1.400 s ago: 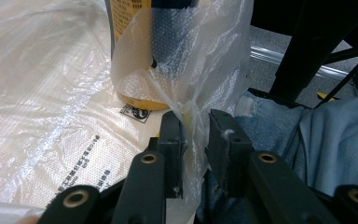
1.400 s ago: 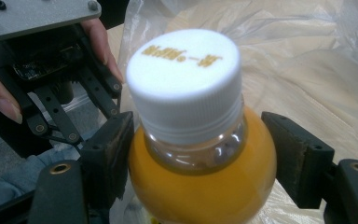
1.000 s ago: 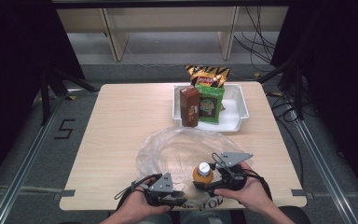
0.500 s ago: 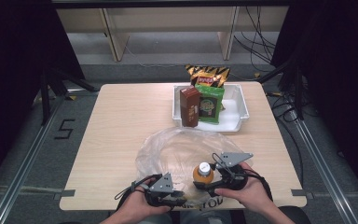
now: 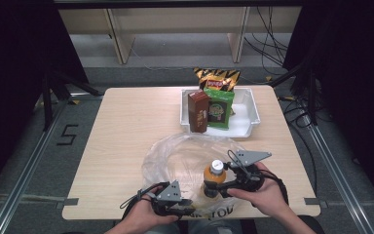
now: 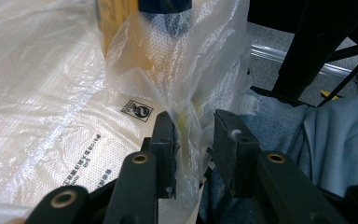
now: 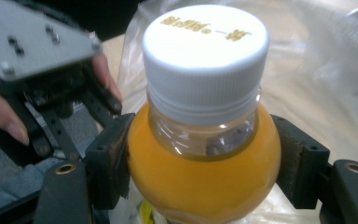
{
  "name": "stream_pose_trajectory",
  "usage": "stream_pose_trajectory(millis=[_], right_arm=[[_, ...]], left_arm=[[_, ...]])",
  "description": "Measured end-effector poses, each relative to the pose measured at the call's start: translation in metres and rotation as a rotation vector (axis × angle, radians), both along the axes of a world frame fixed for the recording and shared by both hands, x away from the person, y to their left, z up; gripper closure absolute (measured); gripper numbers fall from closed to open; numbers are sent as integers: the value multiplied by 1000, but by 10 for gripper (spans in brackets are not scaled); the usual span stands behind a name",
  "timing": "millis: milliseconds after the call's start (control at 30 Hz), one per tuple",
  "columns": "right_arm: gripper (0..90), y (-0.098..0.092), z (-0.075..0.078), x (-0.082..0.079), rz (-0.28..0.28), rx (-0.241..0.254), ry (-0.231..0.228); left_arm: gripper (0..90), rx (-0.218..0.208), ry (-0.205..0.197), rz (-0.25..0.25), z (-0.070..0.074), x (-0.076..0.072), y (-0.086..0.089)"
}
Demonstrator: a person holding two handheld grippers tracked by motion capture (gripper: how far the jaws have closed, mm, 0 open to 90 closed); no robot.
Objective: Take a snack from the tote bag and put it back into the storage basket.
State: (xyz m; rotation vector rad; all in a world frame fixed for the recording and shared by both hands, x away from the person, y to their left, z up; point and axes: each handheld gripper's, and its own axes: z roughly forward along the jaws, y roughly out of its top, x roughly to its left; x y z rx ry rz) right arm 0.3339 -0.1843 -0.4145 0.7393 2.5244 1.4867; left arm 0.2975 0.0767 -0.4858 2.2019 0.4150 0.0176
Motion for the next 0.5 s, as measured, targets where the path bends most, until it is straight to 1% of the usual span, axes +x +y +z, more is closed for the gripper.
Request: stream_pose_trajectory(millis=[33,67,100,200,233,267,300,333,367,400,433,467,500], right_arm=[[309,1,3,0,-13,15,22],[309,0,7,1,-26,18,4],[309,-1,10,2,-24,23,11],[309,-3,21,8,-33,40,2],[309,-4,25,9,-56,29,-18],[309,-5,29,9,-81,29,0],[309,-7,34,12,-94,36,-17],[309,-7,36,14,-96,52,-15],[309,-8,40,16,-128,43,-33],[310,-10,44,17,-138,37,-24],[310,-10,45,20,-134,50,-46],[309,-11,49,19,-167,41,-21],[309,-11,52,21,-177,45,-24]], left_arm=[[690,7,-2,-4,0,0,0],[690,10,-3,-6,0,1,0],[689,8,-1,-5,0,1,0],[687,9,-2,-6,0,1,0],[687,9,-3,-6,0,1,0],[686,-6,-1,-3,-1,0,-1],[686,-5,0,-1,-1,0,-1],[684,-6,0,-2,-1,0,-1],[684,-6,0,-2,-1,0,-1],[684,-6,0,-2,-1,0,-1],[683,-6,0,-2,-1,0,-1],[683,-5,-1,-2,-1,0,-1],[683,-7,0,-1,-1,0,-1]])
